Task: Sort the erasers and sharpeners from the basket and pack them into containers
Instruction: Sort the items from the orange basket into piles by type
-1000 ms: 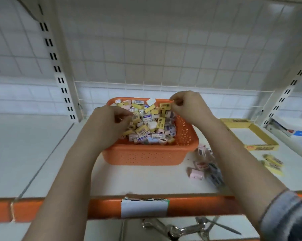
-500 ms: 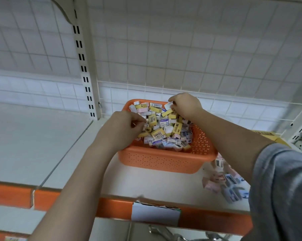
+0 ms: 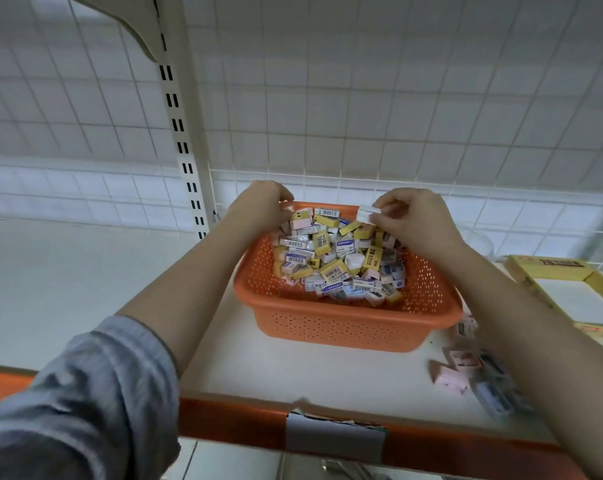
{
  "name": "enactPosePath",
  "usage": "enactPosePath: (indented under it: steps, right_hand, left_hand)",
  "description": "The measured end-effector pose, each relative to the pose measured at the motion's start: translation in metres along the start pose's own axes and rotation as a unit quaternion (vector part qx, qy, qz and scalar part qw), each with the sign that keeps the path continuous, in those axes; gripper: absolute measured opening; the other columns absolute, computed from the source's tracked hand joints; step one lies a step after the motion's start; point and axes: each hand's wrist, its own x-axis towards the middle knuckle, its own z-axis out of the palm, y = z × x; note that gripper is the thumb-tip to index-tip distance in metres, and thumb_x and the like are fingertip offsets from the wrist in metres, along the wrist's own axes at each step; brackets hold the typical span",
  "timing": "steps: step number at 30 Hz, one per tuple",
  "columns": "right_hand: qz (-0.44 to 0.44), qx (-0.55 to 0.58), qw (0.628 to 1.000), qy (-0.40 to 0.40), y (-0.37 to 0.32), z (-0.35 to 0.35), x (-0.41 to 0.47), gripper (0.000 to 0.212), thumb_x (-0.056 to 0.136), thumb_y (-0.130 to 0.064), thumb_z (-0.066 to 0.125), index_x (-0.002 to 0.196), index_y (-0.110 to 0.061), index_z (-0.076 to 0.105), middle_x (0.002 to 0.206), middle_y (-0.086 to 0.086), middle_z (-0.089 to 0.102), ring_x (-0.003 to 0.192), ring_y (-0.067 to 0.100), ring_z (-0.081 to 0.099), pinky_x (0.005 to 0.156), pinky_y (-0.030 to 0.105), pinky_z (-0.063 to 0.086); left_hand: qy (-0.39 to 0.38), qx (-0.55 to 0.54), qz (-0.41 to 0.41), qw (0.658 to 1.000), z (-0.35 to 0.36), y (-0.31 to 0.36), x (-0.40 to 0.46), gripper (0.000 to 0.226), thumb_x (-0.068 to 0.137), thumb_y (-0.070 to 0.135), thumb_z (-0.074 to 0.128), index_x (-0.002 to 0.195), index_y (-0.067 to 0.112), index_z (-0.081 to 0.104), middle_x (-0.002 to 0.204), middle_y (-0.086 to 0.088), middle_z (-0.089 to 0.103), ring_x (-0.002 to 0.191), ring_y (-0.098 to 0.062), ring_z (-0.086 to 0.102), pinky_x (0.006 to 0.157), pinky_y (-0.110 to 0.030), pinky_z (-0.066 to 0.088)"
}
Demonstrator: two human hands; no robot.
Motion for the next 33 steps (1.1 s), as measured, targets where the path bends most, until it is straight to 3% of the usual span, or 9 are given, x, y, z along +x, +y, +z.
enactPosePath:
  steps: [2,9,11,15,18,22,24,29,33]
  right_hand:
    - [0.017,0.05,0.999,-0.002,-0.004,-0.006,-0.024,0.009,0.08,-0.02,0.074,0.087,-0.023,0.068,0.077,-0.008,0.065,0.069,-0.001,0.058,0.064,0.008,0.045]
    - [0.063,0.172,0.982,0.046,-0.013,-0.016,-0.084,0.01,0.079,-0.018,0.074,0.081,-0.026,0.07,0.075,0.001,0.068,0.068,0.007,0.061,0.062,0.011,0.047]
    - [0.072,0.177,0.98,0.061,-0.015,-0.016,-0.092,0.009,0.08,-0.017,0.074,0.084,-0.024,0.071,0.074,0.0,0.068,0.066,0.002,0.06,0.061,0.006,0.043]
    - [0.076,0.186,0.975,0.092,-0.019,-0.017,-0.102,0.009,0.08,-0.014,0.074,0.086,-0.021,0.072,0.072,0.002,0.068,0.061,-0.003,0.056,0.059,0.003,0.041]
    - [0.082,0.208,0.968,0.112,-0.021,-0.018,-0.107,0.01,0.08,-0.013,0.073,0.088,-0.018,0.073,0.073,-0.002,0.068,0.062,-0.004,0.058,0.06,0.004,0.042]
    - [0.095,0.265,0.949,0.14,-0.021,-0.019,-0.114,0.009,0.082,-0.01,0.071,0.087,-0.017,0.072,0.072,-0.003,0.067,0.061,-0.001,0.058,0.055,0.006,0.043]
    - [0.102,0.29,0.939,0.156,-0.018,-0.023,-0.118,0.01,0.083,-0.011,0.07,0.084,-0.021,0.072,0.069,-0.005,0.065,0.057,0.003,0.055,0.05,0.009,0.042]
    - [0.129,0.287,0.925,0.213,0.004,-0.05,-0.136,0.018,0.085,-0.009,0.066,0.08,-0.026,0.07,0.073,-0.005,0.067,0.074,0.013,0.061,0.072,0.03,0.052]
    - [0.147,0.285,0.918,0.234,0.039,-0.089,-0.154,0.024,0.087,-0.006,0.061,0.077,-0.026,0.069,0.071,-0.015,0.068,0.074,0.009,0.063,0.071,0.023,0.053]
  left_hand:
    - [-0.025,0.015,0.013,0.999,0.003,-0.002,0.004,0.031,0.088,0.02,0.061,0.118,0.016,0.064,0.117,-0.005,0.064,0.104,-0.02,0.058,0.09,-0.035,0.049]
    - [-0.039,0.021,0.02,0.999,0.003,-0.005,0.01,0.03,0.089,0.02,0.06,0.119,0.02,0.064,0.112,-0.002,0.068,0.098,-0.016,0.06,0.087,-0.035,0.05]
    - [-0.024,0.014,0.013,1.0,0.003,-0.004,0.008,0.029,0.092,0.021,0.055,0.119,0.021,0.065,0.105,-0.001,0.07,0.092,-0.013,0.062,0.083,-0.033,0.051]
    - [0.037,-0.006,0.023,0.999,0.002,0.001,-0.002,0.024,0.095,0.022,0.05,0.109,0.017,0.069,0.109,-0.003,0.069,0.097,-0.021,0.061,0.081,-0.035,0.051]
    - [0.064,-0.043,0.041,0.996,-0.003,0.009,-0.017,0.024,0.095,0.023,0.048,0.097,0.017,0.071,0.094,-0.005,0.071,0.09,-0.023,0.063,0.077,-0.039,0.052]
    - [0.105,-0.117,0.053,0.986,-0.011,0.033,-0.046,0.024,0.096,0.026,0.048,0.107,0.019,0.068,0.09,-0.005,0.071,0.086,-0.02,0.064,0.08,-0.036,0.052]
    - [0.125,-0.14,0.057,0.981,-0.011,0.047,-0.059,0.021,0.096,0.026,0.048,0.101,0.018,0.067,0.084,-0.005,0.07,0.08,-0.02,0.063,0.074,-0.032,0.051]
    - [0.132,-0.208,0.053,0.968,-0.005,0.089,-0.088,0.018,0.094,0.024,0.05,0.094,0.021,0.068,0.07,0.012,0.061,0.068,-0.006,0.058,0.065,-0.025,0.046]
    - [0.132,-0.241,0.063,0.959,0.007,0.132,-0.105,0.017,0.093,0.021,0.052,0.095,0.016,0.068,0.077,0.001,0.067,0.073,-0.018,0.063,0.07,-0.035,0.05]
